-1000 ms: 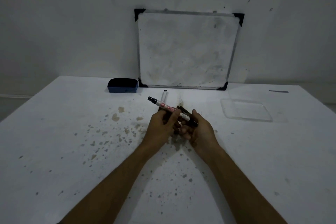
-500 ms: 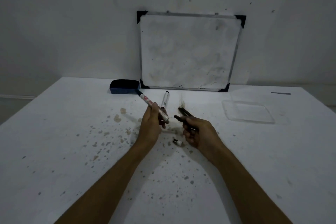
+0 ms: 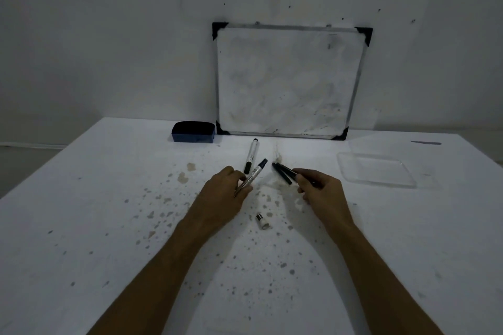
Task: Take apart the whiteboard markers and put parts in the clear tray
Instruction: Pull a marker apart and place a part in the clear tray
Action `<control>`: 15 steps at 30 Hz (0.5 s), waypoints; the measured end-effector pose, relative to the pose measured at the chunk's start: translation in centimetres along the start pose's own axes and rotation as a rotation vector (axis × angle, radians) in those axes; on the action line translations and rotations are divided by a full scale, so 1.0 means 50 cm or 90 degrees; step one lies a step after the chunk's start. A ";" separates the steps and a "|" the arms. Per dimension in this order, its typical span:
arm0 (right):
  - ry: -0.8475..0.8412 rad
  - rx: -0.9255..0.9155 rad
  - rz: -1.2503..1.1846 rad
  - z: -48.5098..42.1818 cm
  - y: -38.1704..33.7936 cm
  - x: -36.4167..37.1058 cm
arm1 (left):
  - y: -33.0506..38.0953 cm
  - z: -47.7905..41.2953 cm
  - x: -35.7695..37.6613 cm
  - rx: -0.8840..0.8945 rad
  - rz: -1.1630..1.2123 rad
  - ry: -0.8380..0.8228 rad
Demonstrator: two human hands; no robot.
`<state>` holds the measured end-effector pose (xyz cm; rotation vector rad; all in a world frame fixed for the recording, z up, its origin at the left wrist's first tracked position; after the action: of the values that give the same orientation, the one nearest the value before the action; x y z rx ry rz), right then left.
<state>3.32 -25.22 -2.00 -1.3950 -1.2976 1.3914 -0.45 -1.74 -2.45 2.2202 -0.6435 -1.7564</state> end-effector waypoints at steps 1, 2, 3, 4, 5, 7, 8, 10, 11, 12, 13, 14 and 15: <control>0.008 -0.012 0.027 -0.002 0.002 -0.005 | -0.003 0.000 0.001 -0.005 -0.004 -0.005; 0.013 -0.021 0.055 -0.003 0.004 -0.008 | -0.006 0.000 0.003 -0.012 -0.008 -0.009; 0.013 -0.028 0.079 -0.003 0.006 -0.009 | -0.008 0.000 0.006 -0.017 -0.011 -0.009; 0.009 -0.033 0.102 -0.003 0.008 -0.008 | -0.009 -0.001 0.009 -0.020 -0.012 -0.003; 0.004 -0.039 0.126 -0.001 0.007 -0.007 | -0.010 -0.001 0.011 -0.023 -0.010 0.004; -0.007 -0.046 0.170 0.005 0.005 -0.002 | -0.009 0.002 0.015 -0.029 0.005 0.014; -0.010 -0.044 0.192 0.010 0.004 0.000 | -0.007 0.005 0.015 -0.029 0.011 0.021; -0.017 -0.035 0.238 0.022 0.000 0.002 | 0.003 0.009 0.013 -0.018 0.017 0.048; -0.019 -0.029 0.257 0.027 -0.005 -0.001 | 0.012 0.008 0.012 -0.005 0.024 0.065; -0.020 -0.023 0.270 0.031 -0.012 -0.007 | 0.027 0.006 0.012 0.011 0.037 0.078; -0.019 -0.018 0.276 0.035 -0.020 -0.016 | 0.044 0.002 0.012 0.029 0.050 0.083; -0.017 -0.012 0.277 0.037 -0.028 -0.029 | 0.063 -0.006 0.015 0.048 0.058 0.078; -0.015 -0.008 0.276 0.042 -0.035 -0.046 | 0.084 -0.015 0.020 0.067 0.064 0.066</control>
<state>1.28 -27.38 -0.07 -1.7446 -1.0542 1.6856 -0.34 -5.96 -1.23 2.2871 -0.8255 -1.5820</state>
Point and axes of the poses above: each hand's wrist, its own z-axis away from the middle knuckle, its own x-axis out of the palm, y = z × x, the point moved 1 cm from there along -z, towards the middle knuckle, and after that the axes turned 7 degrees about -y, right-handed, at the moved point
